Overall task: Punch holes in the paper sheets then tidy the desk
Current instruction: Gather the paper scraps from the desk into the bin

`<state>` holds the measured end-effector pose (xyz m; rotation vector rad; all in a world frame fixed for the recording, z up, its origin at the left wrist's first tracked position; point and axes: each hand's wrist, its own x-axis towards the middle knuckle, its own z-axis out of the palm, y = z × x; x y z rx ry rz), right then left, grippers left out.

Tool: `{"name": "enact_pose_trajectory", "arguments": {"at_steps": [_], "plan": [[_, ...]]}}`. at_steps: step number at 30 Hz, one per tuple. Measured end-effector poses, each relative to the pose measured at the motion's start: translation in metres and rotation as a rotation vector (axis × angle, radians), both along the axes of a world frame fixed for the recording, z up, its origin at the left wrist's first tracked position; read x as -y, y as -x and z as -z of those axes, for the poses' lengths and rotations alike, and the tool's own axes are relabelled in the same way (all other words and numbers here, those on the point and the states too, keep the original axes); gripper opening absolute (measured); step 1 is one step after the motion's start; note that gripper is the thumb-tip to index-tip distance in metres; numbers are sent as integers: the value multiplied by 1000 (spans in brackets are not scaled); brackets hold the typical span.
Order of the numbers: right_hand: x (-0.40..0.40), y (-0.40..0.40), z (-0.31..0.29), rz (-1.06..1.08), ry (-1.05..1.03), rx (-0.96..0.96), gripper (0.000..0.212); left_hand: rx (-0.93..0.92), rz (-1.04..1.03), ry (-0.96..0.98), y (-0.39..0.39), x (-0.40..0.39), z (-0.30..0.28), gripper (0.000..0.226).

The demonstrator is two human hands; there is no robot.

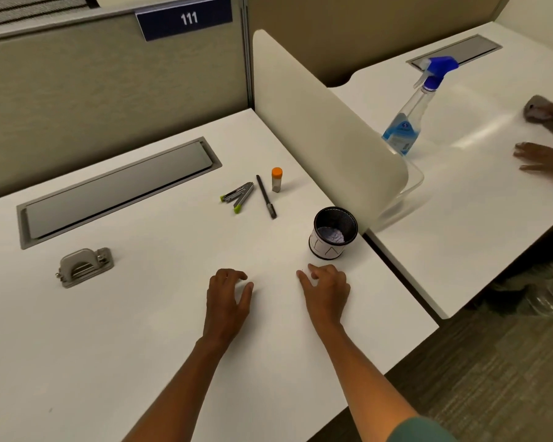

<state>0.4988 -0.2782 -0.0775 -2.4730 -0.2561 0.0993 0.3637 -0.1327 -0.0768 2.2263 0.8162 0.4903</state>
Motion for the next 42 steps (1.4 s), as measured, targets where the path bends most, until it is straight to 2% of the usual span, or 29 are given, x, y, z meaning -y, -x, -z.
{"name": "enact_pose_trajectory", "arguments": {"at_steps": [13, 21, 26, 33, 38, 42], "plan": [[-10, -1, 5, 56, 91, 58, 9, 9, 52, 4, -3, 3, 0, 14], [-17, 3, 2, 26, 188, 154, 12, 23, 47, 1, -9, 3, 1, 16], [-20, 5, 1, -20, 292, 192, 12, 4, 83, -51, -13, 5, 3, 26], [-18, 4, 5, -65, 333, 212, 12, -106, 141, -69, -20, 10, 1, 57], [-13, -3, 9, -41, 150, 89, 11, -275, 205, -203, -23, 11, 3, 74], [-3, -6, 8, 2, -158, 1, 10, -323, 213, -226, -21, 14, 7, 75]]}}
